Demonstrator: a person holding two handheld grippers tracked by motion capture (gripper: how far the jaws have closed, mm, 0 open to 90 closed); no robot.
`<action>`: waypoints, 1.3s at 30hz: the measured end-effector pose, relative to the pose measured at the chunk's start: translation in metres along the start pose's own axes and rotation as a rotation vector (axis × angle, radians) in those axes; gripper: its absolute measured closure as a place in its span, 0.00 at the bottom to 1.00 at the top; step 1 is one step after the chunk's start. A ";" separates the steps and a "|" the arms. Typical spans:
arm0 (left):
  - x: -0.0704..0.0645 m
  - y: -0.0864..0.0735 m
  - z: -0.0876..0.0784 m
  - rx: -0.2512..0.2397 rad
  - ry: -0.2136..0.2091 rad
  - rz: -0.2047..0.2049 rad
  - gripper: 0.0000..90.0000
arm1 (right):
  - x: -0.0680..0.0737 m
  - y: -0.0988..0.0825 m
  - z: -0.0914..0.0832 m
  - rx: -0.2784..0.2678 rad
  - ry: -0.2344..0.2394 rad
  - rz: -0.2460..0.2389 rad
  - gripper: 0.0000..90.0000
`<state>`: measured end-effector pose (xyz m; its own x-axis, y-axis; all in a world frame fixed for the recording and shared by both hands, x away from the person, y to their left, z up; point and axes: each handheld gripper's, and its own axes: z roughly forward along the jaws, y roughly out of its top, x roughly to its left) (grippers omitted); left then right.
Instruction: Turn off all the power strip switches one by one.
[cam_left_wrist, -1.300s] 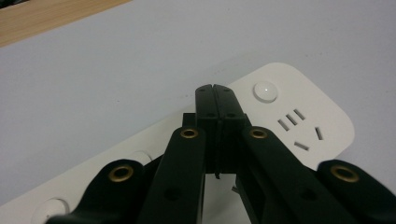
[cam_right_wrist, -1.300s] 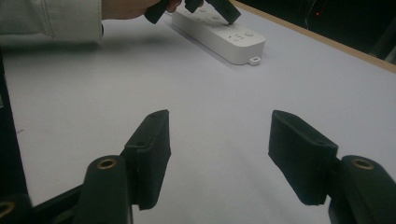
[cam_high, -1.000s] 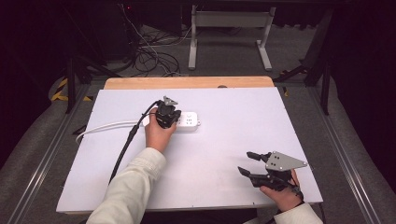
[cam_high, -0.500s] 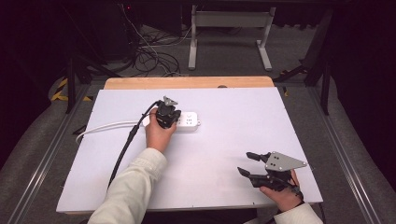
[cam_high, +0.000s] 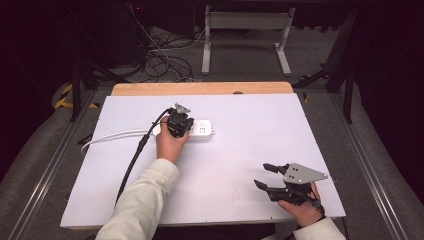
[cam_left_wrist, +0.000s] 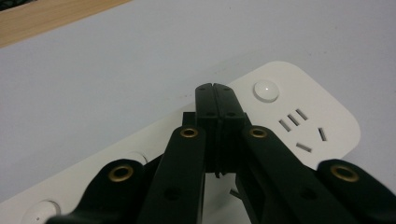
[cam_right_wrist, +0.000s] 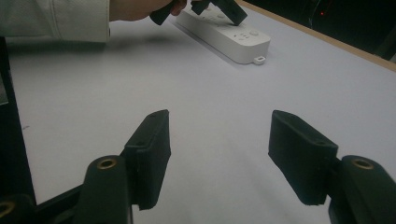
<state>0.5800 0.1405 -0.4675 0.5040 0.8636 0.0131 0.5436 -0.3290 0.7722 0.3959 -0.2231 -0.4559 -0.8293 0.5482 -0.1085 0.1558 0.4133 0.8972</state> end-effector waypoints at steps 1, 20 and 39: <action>0.001 0.000 0.000 0.002 -0.002 -0.001 1.00 | 0.000 0.000 0.000 0.000 0.000 -0.001 0.44; 0.000 0.008 -0.012 -0.038 -0.011 -0.025 1.00 | 0.001 0.000 0.001 -0.001 0.003 0.001 0.44; -0.019 0.016 0.006 -0.063 -0.126 -0.049 1.00 | 0.000 0.000 0.000 -0.002 0.002 0.001 0.44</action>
<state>0.5835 0.1170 -0.4598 0.5600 0.8221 -0.1025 0.5288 -0.2594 0.8081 0.3959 -0.2234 -0.4561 -0.8305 0.5468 -0.1066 0.1555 0.4113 0.8981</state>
